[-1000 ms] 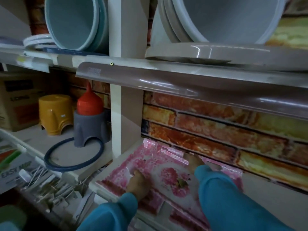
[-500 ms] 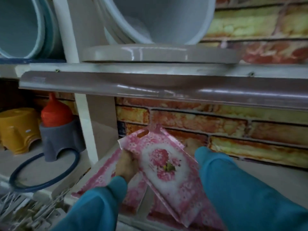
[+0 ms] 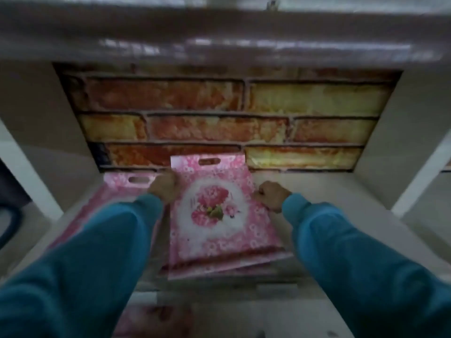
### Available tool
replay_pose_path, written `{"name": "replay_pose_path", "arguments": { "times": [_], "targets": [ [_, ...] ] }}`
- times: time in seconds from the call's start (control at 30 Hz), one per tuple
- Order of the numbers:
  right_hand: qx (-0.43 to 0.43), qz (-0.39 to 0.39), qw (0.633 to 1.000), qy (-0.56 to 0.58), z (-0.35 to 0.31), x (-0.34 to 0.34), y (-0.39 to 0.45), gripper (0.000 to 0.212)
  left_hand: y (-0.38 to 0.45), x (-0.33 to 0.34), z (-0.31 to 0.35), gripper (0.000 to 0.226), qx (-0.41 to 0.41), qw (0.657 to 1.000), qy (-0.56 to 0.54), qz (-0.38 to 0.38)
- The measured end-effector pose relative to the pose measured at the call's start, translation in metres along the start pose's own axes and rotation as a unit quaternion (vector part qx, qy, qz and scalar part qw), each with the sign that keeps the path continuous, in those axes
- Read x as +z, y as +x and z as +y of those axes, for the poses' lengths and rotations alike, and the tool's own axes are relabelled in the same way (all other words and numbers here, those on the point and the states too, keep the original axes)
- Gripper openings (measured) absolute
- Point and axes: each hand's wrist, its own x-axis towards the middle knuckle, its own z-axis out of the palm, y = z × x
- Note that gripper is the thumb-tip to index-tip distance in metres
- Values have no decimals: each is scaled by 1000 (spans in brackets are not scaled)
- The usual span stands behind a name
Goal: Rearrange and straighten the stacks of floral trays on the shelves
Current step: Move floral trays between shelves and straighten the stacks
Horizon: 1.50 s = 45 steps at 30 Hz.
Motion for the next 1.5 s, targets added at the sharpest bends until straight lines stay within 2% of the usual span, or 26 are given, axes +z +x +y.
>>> {"name": "replay_pose_path", "arguments": {
  "times": [0.1, 0.27, 0.4, 0.47, 0.6, 0.77, 0.93, 1.03, 1.13, 1.27, 1.37, 1.5],
  "targets": [
    [12, -11, 1000, 5, 8, 13, -4, 33, 6, 13, -6, 45, -9, 999, 28, -22],
    [8, -18, 1000, -13, 12, 26, -9, 37, 8, 24, -9, 40, 0, 999, 24, -22],
    [18, -11, 999, -28, 14, 32, -13, 34, 6, 35, -8, 65, 9, 999, 43, -21],
    [18, -11, 999, -33, 14, 35, -11, 35, 5, 40, -9, 70, 14, 999, 51, -13],
    [17, 3, 999, -39, 14, 43, -4, 33, 8, 41, -11, 67, 13, 997, 81, 7],
    [15, 13, 1000, -24, 17, 53, 4, 31, 12, 47, -15, 74, 27, 990, 138, 18],
    [17, -5, 999, -46, 14, 40, 4, 39, 11, 38, -27, 49, 68, 986, 151, 37],
    [-18, 13, 998, -56, -11, 21, 5, 43, 8, 16, -48, 34, 38, 987, 155, 35],
    [-82, 11, 996, -28, -55, 17, 7, 48, 1, -12, -79, 42, -7, 987, 155, 44],
    [-145, -23, 989, 2, -126, 40, 10, 51, -18, -42, -130, 45, -109, 977, 176, 59],
    [-160, -50, 986, 0, -174, 72, 11, 41, -39, -58, -167, 45, -171, 965, 193, 50],
    [-126, -93, 988, 20, -212, 105, 13, 36, -65, -67, -202, 41, -206, 959, 191, 43]
  ]
}}
